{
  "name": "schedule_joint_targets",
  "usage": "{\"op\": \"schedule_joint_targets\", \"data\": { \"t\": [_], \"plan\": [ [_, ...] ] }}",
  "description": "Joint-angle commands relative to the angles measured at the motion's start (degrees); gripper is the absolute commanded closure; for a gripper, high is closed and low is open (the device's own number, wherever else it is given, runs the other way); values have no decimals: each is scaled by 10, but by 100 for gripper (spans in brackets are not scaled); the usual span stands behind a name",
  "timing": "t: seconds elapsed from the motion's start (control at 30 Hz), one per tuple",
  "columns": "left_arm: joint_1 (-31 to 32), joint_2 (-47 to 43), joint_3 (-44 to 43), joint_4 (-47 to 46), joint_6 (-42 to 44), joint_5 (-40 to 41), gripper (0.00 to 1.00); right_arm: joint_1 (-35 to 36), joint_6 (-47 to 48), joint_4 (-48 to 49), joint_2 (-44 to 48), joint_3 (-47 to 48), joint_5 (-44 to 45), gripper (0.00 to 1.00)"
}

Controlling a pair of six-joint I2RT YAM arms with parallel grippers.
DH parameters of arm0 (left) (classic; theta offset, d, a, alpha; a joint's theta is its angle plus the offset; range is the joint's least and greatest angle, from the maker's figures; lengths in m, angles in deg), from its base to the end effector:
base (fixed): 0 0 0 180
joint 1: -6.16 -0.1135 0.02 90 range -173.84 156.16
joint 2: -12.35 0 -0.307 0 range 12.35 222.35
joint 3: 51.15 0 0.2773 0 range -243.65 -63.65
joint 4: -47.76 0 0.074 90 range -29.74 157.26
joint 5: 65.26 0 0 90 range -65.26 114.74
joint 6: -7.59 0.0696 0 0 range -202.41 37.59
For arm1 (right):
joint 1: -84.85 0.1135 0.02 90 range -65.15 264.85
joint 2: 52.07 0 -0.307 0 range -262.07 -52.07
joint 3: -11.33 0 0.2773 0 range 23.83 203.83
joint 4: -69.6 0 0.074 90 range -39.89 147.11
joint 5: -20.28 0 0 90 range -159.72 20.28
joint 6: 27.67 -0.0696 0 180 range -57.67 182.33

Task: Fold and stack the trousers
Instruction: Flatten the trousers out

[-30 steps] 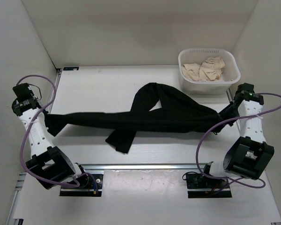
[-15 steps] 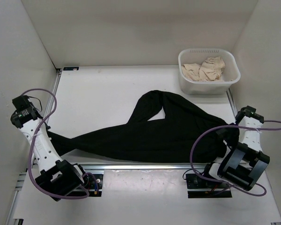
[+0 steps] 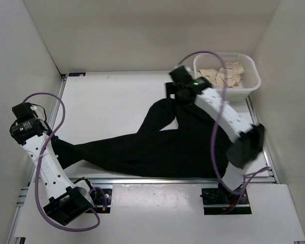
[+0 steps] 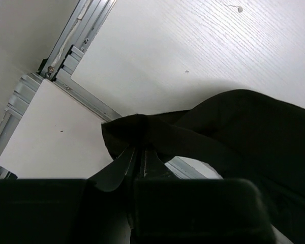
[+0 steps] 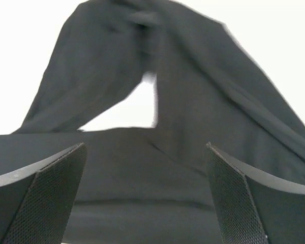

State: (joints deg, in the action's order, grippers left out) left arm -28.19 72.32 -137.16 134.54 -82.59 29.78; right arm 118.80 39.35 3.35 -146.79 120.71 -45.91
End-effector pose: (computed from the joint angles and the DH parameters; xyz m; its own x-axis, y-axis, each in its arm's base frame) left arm 0.1498 0.1098 0.3760 -0.7184 -0.4948 -0.4890 -0.5998 0.7966 0.0751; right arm 0.3467 0.1996 0.3818 -0.7167 -0.0519 -0.6955 -0.0251 0.9985 -0.0487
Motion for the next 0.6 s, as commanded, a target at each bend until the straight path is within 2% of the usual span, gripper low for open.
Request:
{"op": "schedule_joint_targets", "data": {
  "t": [0.0,0.03,0.07,0.1,0.33,0.4,0.47,0.5,0.53,0.57],
  "plan": [
    [9,-6,3,10,2,-4,86,44,52,-14,-149,86,-83,1],
    [9,-6,3,10,2,-4,86,50,52,-27,-225,123,-101,1],
    [16,-6,3,10,2,5,86,61,47,-39,-257,186,-114,1],
    [16,-6,-2,10,2,5,86,61,47,-48,-308,210,-129,1],
    [21,-12,14,10,2,16,86,82,15,-9,-420,244,-191,1],
    [21,-6,14,10,2,16,86,82,8,-25,-460,263,-185,9],
    [21,-6,-5,10,2,16,86,82,8,-41,-478,271,-206,29],
    [21,-6,-10,10,2,16,86,82,2,-41,-485,271,-215,58],
    [21,-6,-21,10,2,16,86,74,2,-35,-485,271,-228,73],
    [21,-6,-21,10,2,16,86,64,-13,-13,-485,271,-256,99]
  ]
}}
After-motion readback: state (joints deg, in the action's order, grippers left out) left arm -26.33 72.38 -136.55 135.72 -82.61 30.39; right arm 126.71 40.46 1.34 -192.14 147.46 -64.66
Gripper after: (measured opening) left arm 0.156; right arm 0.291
